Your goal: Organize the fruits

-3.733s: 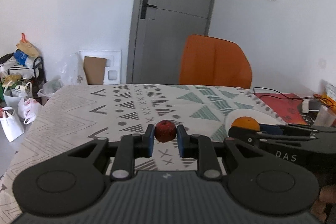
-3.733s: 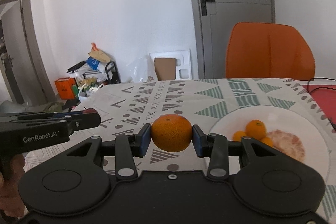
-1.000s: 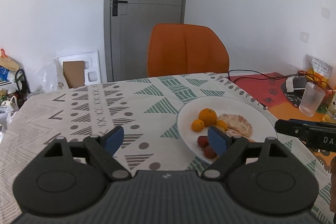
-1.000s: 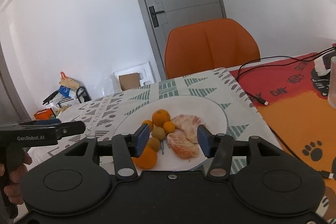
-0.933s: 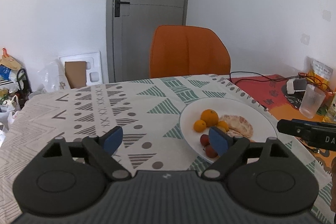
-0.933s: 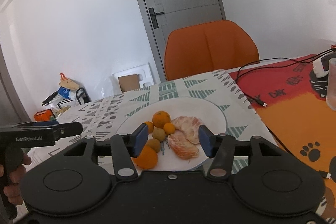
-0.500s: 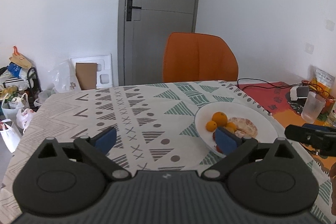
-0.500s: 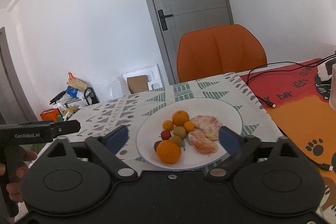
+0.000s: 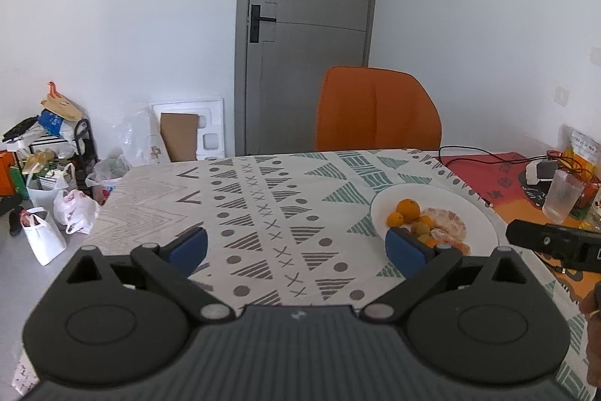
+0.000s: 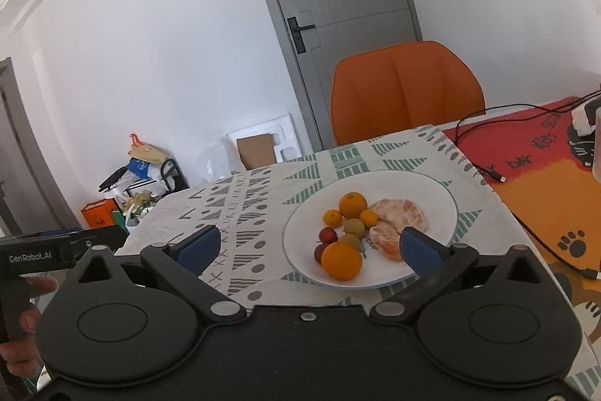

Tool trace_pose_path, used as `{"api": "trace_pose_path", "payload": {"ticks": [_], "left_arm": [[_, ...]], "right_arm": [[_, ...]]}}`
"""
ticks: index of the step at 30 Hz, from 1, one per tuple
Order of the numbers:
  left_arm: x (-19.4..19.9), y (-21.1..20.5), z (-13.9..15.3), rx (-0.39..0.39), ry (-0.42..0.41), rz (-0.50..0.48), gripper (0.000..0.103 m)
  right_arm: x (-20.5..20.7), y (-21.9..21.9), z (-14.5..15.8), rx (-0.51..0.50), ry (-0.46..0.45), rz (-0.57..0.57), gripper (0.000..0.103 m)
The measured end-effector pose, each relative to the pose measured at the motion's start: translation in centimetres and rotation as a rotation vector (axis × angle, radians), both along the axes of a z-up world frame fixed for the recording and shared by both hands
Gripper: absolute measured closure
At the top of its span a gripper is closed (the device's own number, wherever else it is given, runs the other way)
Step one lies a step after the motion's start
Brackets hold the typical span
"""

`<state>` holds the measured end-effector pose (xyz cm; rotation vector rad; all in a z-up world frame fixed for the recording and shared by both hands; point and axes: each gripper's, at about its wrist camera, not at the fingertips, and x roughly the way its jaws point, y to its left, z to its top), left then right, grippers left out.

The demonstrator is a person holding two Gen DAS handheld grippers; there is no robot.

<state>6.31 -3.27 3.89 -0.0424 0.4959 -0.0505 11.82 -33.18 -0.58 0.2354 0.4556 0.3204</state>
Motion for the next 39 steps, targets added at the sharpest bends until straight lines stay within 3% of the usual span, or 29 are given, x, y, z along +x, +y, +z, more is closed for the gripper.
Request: {"api": "trace_pose_path", "payload": {"ticks": [17, 28, 39], "left_arm": [[-4.5, 3.8, 0.6, -0.037, -0.020, 0.067, 0.003], [-6.1, 4.9, -0.6, -0.028, -0.031, 0.083, 0.003], [-6.3, 5.1, -2.3, -0.009, 0.011, 0.099, 0.003]], "right_arm": [[-3.4, 0.6, 1.3, -0.028, -0.027, 0.033, 0.000], [-4.3, 1.8, 0.7, -0.054, -0.035, 0.059, 0.000], [-4.4, 4.1, -0.6, -0.097, -0.008, 0.113, 0.000]]}}
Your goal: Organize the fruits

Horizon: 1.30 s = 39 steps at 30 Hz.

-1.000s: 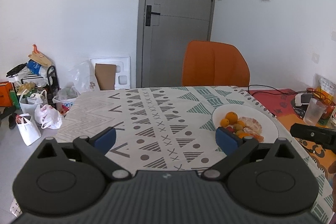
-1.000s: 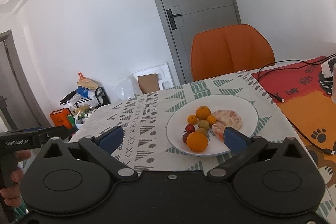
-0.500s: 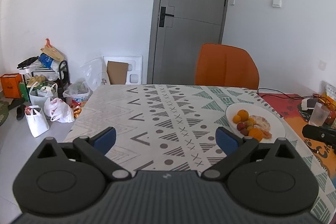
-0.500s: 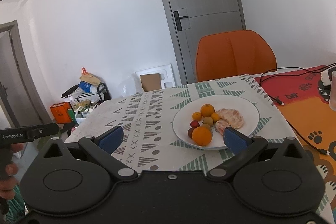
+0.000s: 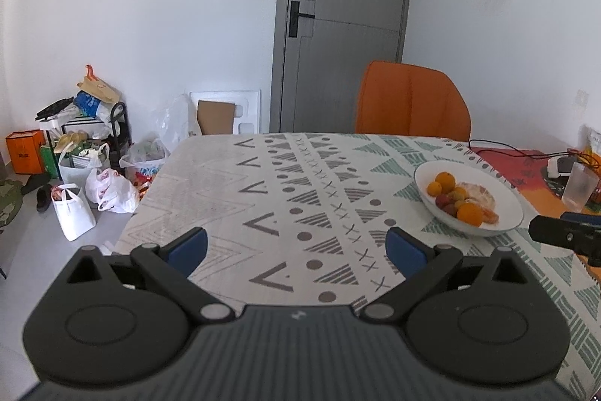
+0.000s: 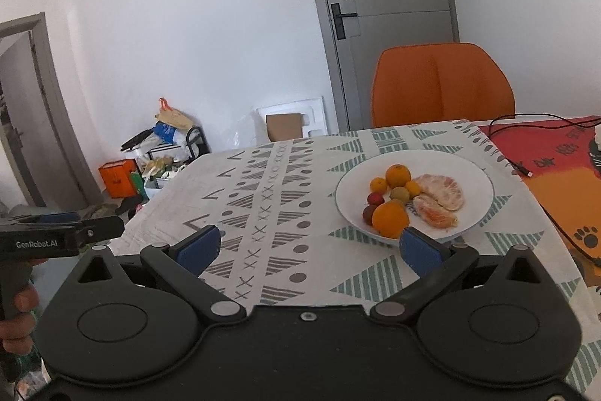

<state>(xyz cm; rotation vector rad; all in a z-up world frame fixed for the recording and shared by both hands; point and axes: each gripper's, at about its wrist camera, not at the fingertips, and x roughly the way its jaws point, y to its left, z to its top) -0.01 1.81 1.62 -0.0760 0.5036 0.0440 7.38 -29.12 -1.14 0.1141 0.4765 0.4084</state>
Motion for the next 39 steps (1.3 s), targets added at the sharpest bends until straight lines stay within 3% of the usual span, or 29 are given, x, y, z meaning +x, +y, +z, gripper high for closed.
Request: {"api": "trace_pose_path", "payload": {"ticks": [39], "left_arm": [[0.0, 0.3, -0.7, -0.001, 0.017, 0.005, 0.003]], "right_arm": [[0.5, 0.6, -1.0, -0.010, 0.043, -0.001, 0.000]]}}
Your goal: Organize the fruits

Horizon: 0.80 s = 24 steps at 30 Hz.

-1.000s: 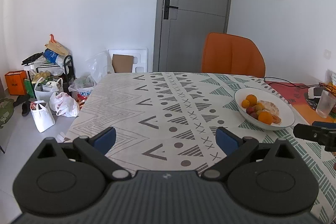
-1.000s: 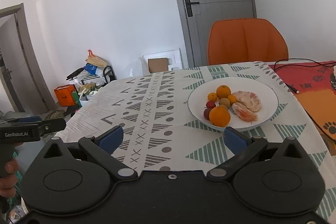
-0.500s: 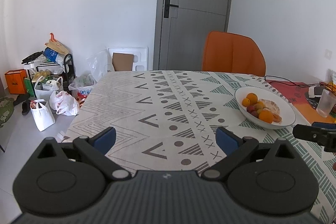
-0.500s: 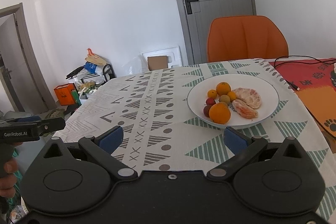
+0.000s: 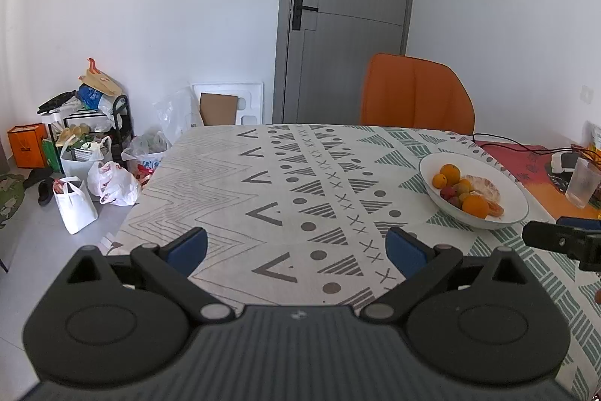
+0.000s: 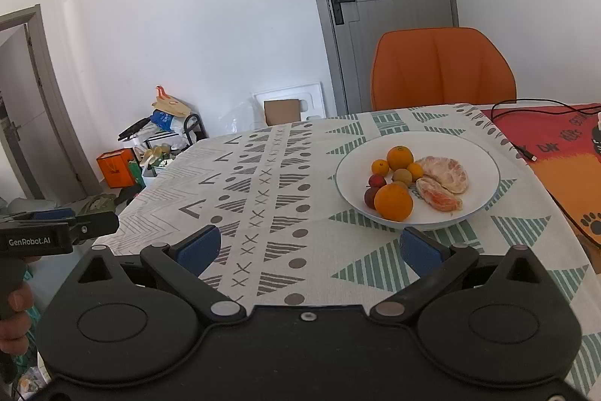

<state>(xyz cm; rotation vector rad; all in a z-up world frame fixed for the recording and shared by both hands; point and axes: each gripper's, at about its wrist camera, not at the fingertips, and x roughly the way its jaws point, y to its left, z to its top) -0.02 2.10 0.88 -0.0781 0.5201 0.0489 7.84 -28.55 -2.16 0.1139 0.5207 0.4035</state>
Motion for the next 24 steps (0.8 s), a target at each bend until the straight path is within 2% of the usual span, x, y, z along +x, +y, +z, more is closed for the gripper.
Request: {"api": "trace_pose_path", "payload": {"ticks": [24], "left_arm": [[0.02, 0.09, 0.04, 0.001, 0.003, 0.000, 0.003]], "right_arm": [[-0.08, 0.20, -0.30, 0.001, 0.007, 0.005, 0.000]]}}
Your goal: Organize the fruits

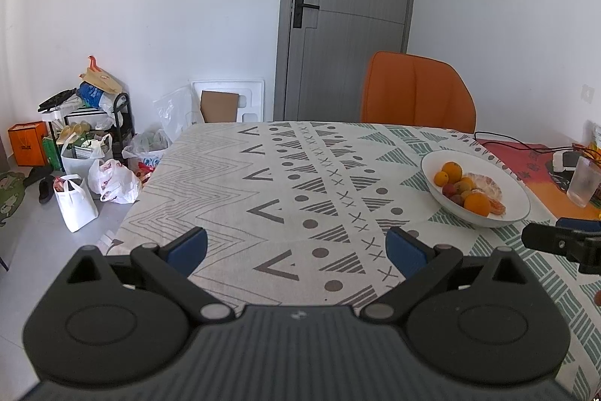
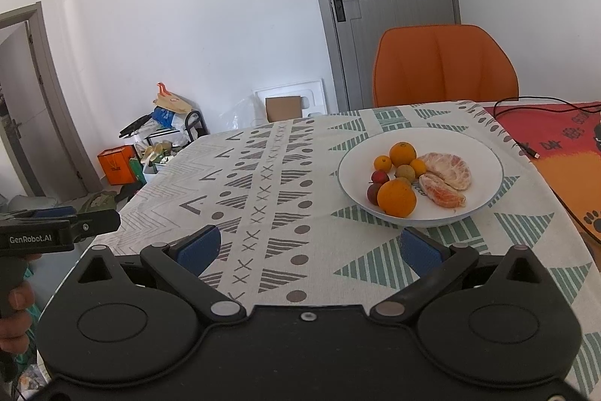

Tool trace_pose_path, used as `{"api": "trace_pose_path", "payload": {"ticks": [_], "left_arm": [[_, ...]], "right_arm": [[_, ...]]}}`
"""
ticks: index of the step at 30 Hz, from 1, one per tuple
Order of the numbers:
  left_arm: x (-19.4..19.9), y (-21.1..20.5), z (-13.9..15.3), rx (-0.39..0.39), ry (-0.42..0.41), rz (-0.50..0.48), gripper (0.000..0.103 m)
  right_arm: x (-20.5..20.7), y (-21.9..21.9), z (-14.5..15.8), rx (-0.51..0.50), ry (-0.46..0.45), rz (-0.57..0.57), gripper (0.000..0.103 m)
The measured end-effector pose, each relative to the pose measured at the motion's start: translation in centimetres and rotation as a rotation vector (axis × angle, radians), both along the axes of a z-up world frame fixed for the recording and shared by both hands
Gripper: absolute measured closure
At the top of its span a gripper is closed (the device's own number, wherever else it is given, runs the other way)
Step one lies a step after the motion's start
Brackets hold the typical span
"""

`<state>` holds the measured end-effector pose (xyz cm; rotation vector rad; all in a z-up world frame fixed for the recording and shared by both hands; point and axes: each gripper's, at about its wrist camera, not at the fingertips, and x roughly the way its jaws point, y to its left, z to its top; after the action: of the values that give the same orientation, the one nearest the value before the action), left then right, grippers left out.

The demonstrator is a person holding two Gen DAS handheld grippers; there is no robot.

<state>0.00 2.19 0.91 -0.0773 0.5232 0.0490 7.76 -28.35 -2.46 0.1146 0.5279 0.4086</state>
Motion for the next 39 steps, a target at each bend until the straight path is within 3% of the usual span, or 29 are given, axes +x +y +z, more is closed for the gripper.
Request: {"api": "trace_pose_path", "payload": {"ticks": [39], "left_arm": [[0.14, 0.06, -0.25, 0.004, 0.006, 0.014, 0.003]], "right_arm": [[0.48, -0.03, -0.72, 0.004, 0.024, 0.004, 0.000]]}}
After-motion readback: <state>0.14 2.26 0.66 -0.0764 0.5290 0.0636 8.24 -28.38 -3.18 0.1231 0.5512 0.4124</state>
